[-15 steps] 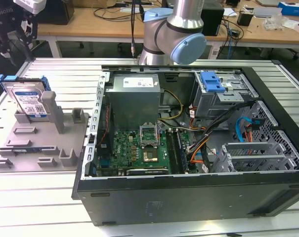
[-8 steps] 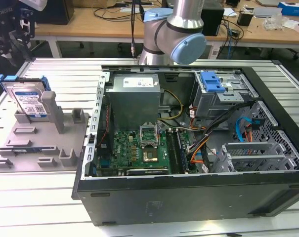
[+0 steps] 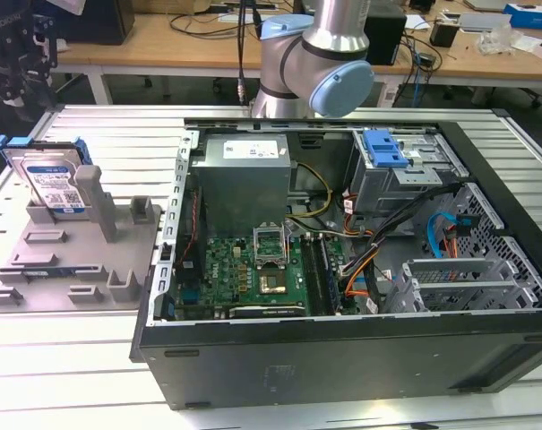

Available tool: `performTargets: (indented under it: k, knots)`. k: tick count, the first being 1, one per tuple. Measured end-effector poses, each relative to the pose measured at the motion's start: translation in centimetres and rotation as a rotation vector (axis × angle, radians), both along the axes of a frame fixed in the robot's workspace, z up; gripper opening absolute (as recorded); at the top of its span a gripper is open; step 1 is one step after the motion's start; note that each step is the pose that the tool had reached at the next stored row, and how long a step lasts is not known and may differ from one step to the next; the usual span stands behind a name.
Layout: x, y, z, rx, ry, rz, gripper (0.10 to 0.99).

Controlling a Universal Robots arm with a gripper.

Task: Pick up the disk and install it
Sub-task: 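Pick up the disk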

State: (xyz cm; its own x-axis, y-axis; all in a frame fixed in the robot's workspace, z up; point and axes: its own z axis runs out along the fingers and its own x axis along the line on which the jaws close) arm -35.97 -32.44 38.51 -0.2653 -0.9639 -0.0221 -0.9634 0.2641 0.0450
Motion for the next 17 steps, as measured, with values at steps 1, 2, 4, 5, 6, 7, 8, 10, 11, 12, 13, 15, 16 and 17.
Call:
performTargets:
  k: [1, 2, 4, 5, 6, 7, 8, 10, 11, 12, 13, 15, 16, 17]
  knots:
    - [0.00, 0.00, 0.00, 0.000, 0.0000, 0.020, 0.424]
    - [0.00, 0.00, 0.00, 0.000, 0.0000, 0.037, 0.424]
    - [0.00, 0.00, 0.00, 0.000, -0.0001, 0.092, 0.424]
    - [0.00, 0.00, 0.00, 0.000, 0.0000, 0.115, 0.424]
    - [0.00, 0.00, 0.00, 0.000, 0.0000, 0.135, 0.424]
    - [0.00, 0.00, 0.00, 0.000, 0.0000, 0.157, 0.424]
    - [0.00, 0.00, 0.00, 0.000, 0.0000, 0.177, 0.424]
    - [0.00, 0.00, 0.00, 0.000, 0.0000, 0.216, 0.424]
    - [0.00, 0.00, 0.00, 0.000, 0.0000, 0.243, 0.424]
    - [0.00, 0.00, 0.00, 0.000, 0.0000, 0.260, 0.424]
    - [0.00, 0.00, 0.00, 0.000, 0.0000, 0.272, 0.424]
    - [0.00, 0.00, 0.00, 0.000, 0.0000, 0.276, 0.424]
    - [0.00, 0.00, 0.00, 0.000, 0.0000, 0.275, 0.424]
    - [0.00, 0.00, 0.00, -0.001, 0.0000, 0.274, 0.424]
